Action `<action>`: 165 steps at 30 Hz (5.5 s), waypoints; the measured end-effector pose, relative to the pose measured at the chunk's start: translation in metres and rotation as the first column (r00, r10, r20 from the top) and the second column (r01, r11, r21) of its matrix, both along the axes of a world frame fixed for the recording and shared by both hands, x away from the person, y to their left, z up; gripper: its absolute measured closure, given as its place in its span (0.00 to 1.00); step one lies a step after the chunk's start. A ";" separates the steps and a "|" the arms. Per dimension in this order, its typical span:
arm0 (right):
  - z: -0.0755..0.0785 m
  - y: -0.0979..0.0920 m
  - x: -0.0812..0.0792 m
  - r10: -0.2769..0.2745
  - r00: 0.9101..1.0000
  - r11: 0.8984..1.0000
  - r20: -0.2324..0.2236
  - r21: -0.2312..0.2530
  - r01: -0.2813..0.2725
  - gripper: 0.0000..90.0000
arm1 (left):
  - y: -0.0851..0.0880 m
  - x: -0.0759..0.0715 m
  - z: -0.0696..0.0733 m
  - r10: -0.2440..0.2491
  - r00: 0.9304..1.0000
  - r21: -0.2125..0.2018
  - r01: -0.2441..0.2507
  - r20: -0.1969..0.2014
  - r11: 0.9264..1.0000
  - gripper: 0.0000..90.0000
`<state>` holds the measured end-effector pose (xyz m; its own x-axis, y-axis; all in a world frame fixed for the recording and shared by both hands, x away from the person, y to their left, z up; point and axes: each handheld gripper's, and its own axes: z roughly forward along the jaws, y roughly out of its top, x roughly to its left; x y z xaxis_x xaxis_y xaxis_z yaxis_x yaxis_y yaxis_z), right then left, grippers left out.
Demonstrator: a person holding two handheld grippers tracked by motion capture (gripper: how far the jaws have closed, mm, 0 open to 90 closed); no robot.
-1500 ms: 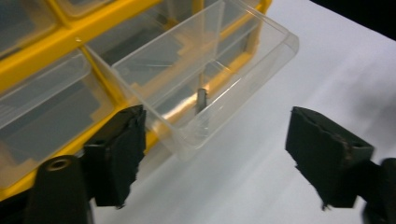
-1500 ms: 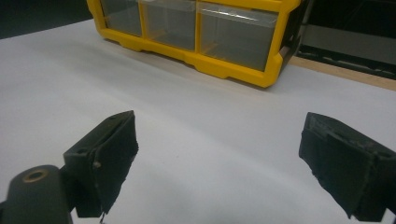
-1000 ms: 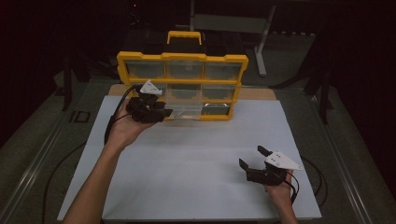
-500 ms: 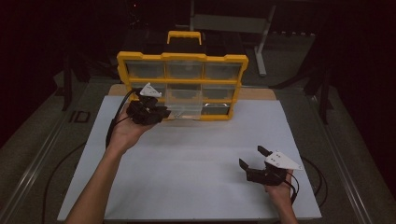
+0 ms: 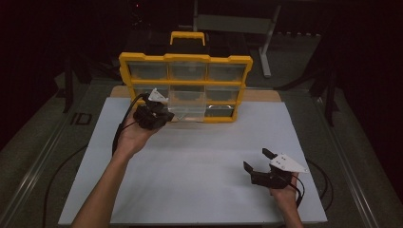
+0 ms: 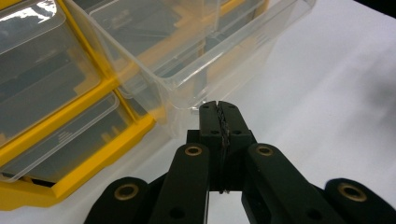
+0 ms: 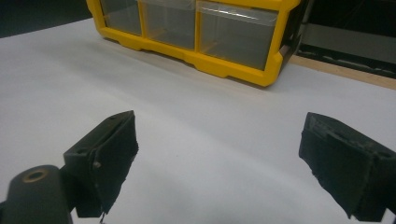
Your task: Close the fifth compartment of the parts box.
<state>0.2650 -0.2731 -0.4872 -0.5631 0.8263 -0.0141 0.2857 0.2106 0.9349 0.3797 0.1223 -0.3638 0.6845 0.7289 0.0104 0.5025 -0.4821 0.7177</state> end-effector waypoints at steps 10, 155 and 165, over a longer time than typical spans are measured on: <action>0.000 0.000 0.000 0.001 1.000 1.000 -0.001 0.000 -0.001 0.12 | -0.005 0.004 -0.009 0.015 1.000 -0.003 -0.015 0.006 1.000 1.00; -0.001 -0.001 0.002 0.003 1.000 1.000 -0.004 0.002 -0.003 0.12 | -0.055 0.070 -0.034 0.182 0.980 -0.033 -0.180 0.084 0.983 1.00; -0.001 -0.001 0.002 0.004 1.000 1.000 -0.004 0.000 -0.004 0.12 | -0.059 0.077 -0.029 0.189 0.976 -0.027 -0.187 0.107 0.982 1.00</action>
